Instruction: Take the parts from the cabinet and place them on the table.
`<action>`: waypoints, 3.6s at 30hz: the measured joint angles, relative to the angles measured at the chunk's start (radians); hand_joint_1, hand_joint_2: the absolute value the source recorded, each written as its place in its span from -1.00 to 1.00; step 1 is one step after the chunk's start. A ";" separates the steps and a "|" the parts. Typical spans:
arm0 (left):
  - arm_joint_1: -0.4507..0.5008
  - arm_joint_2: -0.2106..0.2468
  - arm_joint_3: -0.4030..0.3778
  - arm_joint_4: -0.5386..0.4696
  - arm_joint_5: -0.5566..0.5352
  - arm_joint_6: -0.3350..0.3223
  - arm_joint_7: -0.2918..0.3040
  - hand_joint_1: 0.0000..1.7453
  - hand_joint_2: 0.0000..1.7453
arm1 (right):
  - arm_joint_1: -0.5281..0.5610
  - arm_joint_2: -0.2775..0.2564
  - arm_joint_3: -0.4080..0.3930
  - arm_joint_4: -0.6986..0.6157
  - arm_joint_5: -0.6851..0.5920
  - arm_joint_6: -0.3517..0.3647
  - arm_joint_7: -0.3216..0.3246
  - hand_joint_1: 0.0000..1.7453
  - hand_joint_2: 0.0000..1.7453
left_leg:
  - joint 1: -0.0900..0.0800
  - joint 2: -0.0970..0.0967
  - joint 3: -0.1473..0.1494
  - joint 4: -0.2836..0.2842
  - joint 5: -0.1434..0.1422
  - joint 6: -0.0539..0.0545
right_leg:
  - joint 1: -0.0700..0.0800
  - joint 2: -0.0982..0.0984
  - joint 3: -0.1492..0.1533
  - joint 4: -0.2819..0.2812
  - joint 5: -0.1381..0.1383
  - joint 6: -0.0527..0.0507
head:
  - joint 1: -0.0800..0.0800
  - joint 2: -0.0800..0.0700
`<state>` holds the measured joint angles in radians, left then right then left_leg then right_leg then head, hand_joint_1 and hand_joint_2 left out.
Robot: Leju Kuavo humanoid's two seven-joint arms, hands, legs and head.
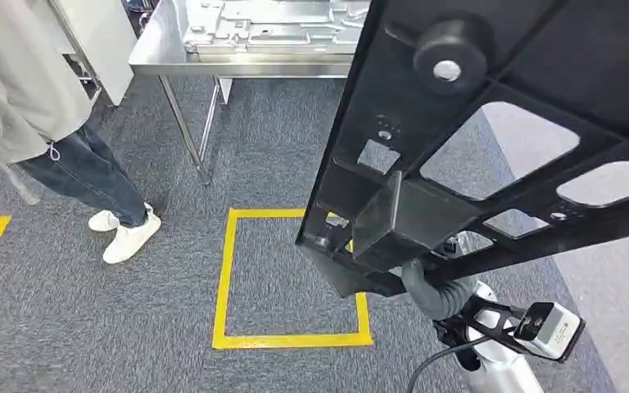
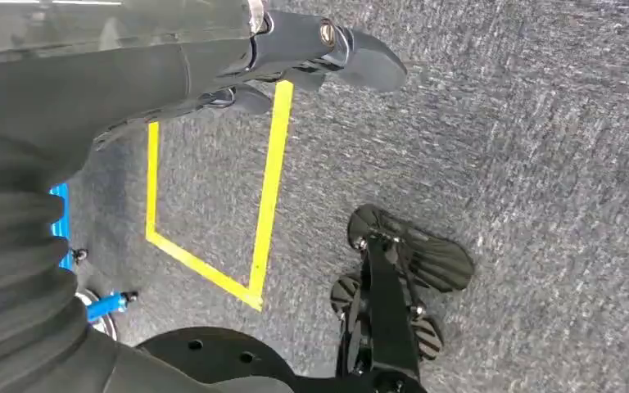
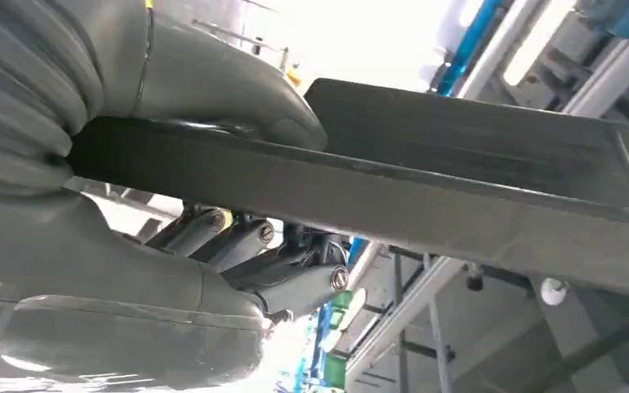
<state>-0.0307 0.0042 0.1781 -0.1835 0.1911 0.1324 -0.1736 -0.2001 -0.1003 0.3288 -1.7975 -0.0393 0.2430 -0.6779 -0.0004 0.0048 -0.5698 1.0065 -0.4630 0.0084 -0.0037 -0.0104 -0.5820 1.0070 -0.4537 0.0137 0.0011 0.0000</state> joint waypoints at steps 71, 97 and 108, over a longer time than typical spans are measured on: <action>0.002 0.005 -0.005 0.000 -0.031 -0.005 0.001 -1.00 1.00 | 0.023 0.031 -0.005 -0.019 0.007 0.007 -0.018 1.00 1.00 | 0.013 -0.008 -0.131 0.284 -0.120 -0.037 | -0.003 0.010 0.046 -0.032 -0.013 -0.030 | -0.012 0.000; 0.007 0.002 0.000 0.000 -0.035 0.003 -0.002 -1.00 1.00 | 0.043 0.049 -0.048 -0.054 -0.024 0.056 -0.020 1.00 1.00 | 0.006 0.004 0.029 0.077 -0.104 -0.022 | -0.001 0.005 0.011 -0.026 0.014 -0.027 | -0.012 0.000; 0.006 0.006 0.003 0.000 -0.039 -0.001 -0.004 -1.00 1.00 | 0.058 0.058 -0.060 -0.050 0.001 0.058 -0.018 1.00 1.00 | 0.005 0.002 -0.006 0.009 -0.002 -0.001 | 0.002 0.019 0.056 -0.018 -0.036 -0.001 | -0.010 0.000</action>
<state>-0.0245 0.0107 0.1808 -0.1835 0.1518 0.1316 -0.1774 -0.1425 -0.0423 0.2689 -1.8475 -0.0385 0.3006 -0.6962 0.0048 0.0065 -0.5755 1.0155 -0.4655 0.0076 -0.0019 0.0081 -0.5264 0.9890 -0.4901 0.0129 -0.0091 0.0000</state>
